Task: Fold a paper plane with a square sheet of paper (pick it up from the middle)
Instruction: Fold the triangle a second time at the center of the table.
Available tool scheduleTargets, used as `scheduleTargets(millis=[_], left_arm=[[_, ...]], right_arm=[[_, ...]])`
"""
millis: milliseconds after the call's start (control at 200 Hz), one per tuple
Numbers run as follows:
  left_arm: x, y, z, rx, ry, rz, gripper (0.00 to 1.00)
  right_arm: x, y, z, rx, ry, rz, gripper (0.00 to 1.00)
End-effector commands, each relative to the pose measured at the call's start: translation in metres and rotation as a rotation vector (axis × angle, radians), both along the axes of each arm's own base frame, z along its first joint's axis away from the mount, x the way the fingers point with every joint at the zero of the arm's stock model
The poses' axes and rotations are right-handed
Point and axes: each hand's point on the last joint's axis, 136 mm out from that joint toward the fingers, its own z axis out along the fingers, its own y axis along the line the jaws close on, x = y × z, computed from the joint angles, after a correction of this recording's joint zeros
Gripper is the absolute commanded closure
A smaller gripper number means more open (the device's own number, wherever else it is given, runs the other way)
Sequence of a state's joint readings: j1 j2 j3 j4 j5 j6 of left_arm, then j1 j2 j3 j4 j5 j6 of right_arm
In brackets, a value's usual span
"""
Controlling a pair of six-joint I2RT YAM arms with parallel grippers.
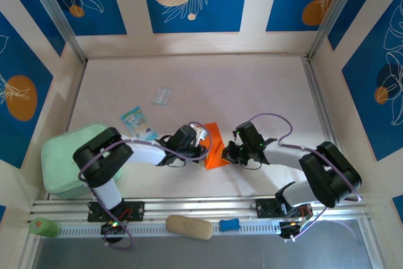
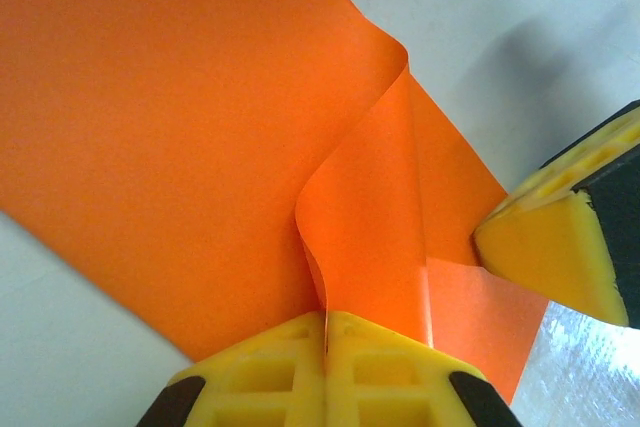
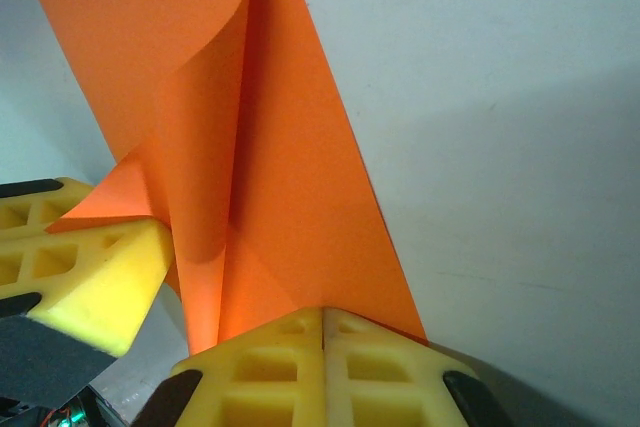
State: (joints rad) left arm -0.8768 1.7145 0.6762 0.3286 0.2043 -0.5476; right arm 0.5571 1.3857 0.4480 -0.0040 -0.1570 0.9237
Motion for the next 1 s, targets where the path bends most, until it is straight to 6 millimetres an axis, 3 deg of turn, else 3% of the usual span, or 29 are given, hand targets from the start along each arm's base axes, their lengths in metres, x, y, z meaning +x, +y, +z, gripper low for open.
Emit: scheduleTargets(millis=[0,300,635,820,995], left_arm=[[0.003,0.008,-0.013,0.042,0.016,0.016,0.98],[-0.002,0.006,-0.020,0.051,0.039,-0.007,1.00],[-0.003,0.008,-0.021,0.051,0.042,-0.005,1.00],[-0.003,0.007,-0.023,0.048,0.050,-0.005,1.00],[-0.004,0.007,-0.026,0.044,0.061,-0.005,1.00]], right_arm=[[-0.019,-0.022,-0.024,-0.111,0.084,-0.015,1.00],[-0.012,-0.013,-0.013,-0.064,0.053,-0.001,0.99],[0.021,0.022,0.045,0.153,-0.097,0.035,0.99],[0.031,0.042,0.048,0.205,-0.082,0.073,1.00],[0.036,0.051,0.037,0.207,-0.051,0.087,1.00]])
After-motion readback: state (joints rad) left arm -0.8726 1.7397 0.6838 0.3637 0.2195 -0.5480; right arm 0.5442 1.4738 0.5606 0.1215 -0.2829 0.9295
